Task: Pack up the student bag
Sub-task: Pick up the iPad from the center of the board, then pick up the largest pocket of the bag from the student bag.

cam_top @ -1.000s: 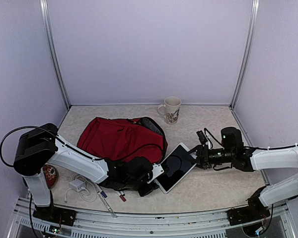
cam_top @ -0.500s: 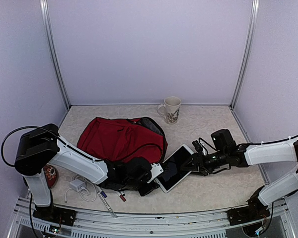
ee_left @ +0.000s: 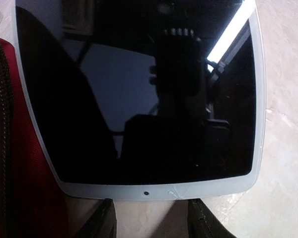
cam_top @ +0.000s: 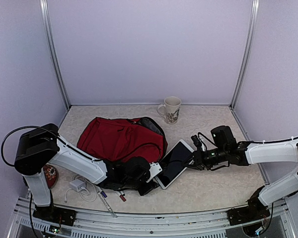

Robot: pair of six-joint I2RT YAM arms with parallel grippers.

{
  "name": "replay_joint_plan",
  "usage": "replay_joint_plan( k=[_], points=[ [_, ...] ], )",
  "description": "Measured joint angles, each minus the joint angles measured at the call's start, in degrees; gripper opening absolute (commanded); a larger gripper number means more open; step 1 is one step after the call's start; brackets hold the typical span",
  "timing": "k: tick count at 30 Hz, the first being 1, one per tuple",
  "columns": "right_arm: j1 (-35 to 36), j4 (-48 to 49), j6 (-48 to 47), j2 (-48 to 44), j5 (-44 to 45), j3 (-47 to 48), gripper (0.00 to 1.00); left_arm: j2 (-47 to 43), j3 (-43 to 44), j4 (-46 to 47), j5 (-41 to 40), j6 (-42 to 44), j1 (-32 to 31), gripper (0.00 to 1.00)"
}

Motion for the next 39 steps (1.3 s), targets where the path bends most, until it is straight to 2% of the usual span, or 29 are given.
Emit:
replay_joint_plan(
  k=[3,6,11,13,15,18,21,24,27,31,35,37,39],
  points=[
    [0.5,-1.4,-0.5,-0.9,0.2,0.0,0.00,-0.5,-0.4,0.0,0.2,0.0,0.2,0.54],
    [0.6,-3.4,-1.8,-2.1,0.3,0.2,0.00,-2.7,-2.4,-0.8,0.3,0.0,0.6,0.65],
    [0.2,-11.8,-4.3,-6.8,2.2,2.8,0.00,-11.4,-5.4,-3.6,1.3,-0.2,1.3,0.76],
    [-0.7,-15.0,-4.4,-9.4,2.6,4.2,0.00,-15.7,-5.2,-4.2,1.6,-0.2,1.5,0.80],
    [-2.4,-18.1,-4.4,-12.5,2.8,5.7,0.00,-19.3,-3.9,-5.6,1.7,-0.2,1.6,0.89],
    [-5.8,-21.7,-4.0,-17.2,4.0,7.2,0.00,-21.1,-0.2,-6.5,-0.1,-0.2,1.6,0.98],
    [-9.5,-24.1,-2.6,-21.9,5.7,8.0,0.00,-18.0,5.5,-8.0,-4.9,0.3,1.4,0.99],
    [-12.4,-25.6,-0.8,-26.4,8.0,8.0,0.00,-8.4,15.4,-12.0,-14.7,2.8,-0.2,0.99],
    [-14.2,-27.8,0.4,-29.5,11.1,8.8,0.00,0.6,21.4,-14.6,-23.3,5.6,-2.1,0.99],
    [-14.9,-28.6,0.6,-30.1,13.1,9.6,0.00,8.7,24.5,-18.9,-35.3,8.4,-2.9,0.99],
    [-14.9,-29.6,0.6,-29.9,13.0,9.6,0.00,10.1,24.8,-19.3,-43.1,10.4,-1.6,0.99],
    [-14.9,-29.7,0.6,-29.5,12.9,9.6,0.00,9.9,24.8,-18.2,-45.7,11.1,-0.9,0.92],
    [-14.9,-29.7,0.6,-29.1,12.5,9.6,0.00,9.9,24.8,-17.7,-47.0,11.3,-0.6,0.77]
  ],
)
